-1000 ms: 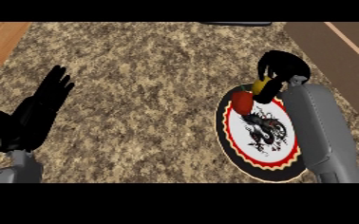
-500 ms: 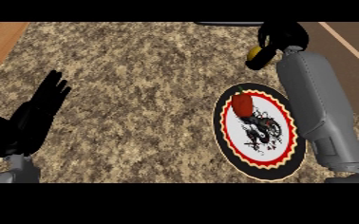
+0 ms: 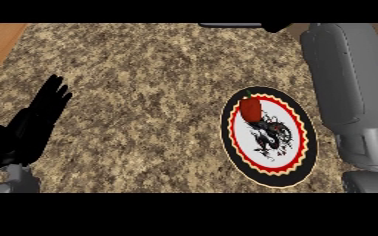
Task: Pick the lemon from the plate and place it in the cardboard box
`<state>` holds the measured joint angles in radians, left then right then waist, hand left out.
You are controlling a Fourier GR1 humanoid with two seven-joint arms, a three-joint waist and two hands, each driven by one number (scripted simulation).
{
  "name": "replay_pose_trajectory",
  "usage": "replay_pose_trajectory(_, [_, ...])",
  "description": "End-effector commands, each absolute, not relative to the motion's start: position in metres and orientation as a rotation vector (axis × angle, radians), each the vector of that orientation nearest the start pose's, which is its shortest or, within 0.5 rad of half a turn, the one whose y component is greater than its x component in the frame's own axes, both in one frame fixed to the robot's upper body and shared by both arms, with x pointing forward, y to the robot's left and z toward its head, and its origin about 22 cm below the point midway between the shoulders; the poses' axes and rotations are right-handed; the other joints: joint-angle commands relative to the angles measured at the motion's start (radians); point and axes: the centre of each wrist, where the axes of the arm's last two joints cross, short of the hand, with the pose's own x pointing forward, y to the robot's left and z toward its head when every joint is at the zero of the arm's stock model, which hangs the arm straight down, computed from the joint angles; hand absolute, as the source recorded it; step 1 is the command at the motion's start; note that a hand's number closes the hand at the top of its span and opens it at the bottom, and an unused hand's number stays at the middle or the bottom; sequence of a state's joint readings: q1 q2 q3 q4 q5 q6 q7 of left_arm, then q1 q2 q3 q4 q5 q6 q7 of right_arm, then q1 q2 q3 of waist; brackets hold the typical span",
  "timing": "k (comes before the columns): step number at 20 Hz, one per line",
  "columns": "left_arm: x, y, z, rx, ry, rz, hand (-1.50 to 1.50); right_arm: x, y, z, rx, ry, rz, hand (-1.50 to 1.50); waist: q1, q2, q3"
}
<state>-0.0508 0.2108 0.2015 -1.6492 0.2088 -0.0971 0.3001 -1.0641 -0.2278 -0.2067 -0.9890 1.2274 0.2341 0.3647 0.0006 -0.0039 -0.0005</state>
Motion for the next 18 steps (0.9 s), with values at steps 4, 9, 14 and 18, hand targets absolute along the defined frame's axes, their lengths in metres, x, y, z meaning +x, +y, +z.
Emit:
replay_pose_trajectory(4, [0.255,0.324,0.061,0.053,-1.43,0.057,0.0,0.427,-0.229,0.278,-1.397,-1.272,0.625,1.5,0.002,0.005,0.0])
replay_pose_trajectory(9, [0.242,0.32,0.063,0.039,-1.449,0.044,0.0,0.428,-0.266,0.304,-1.46,-1.211,0.538,1.5,0.011,0.005,0.0])
replay_pose_trajectory(14, [0.252,0.303,0.045,0.042,-1.449,0.038,0.0,0.439,-0.298,0.299,-1.473,-1.157,0.594,1.5,0.013,0.01,0.0])
replay_pose_trajectory(18, [0.239,0.32,0.048,0.046,-1.451,0.047,0.0,0.447,-0.319,0.278,-1.47,-1.163,0.593,1.5,0.025,0.012,0.0])
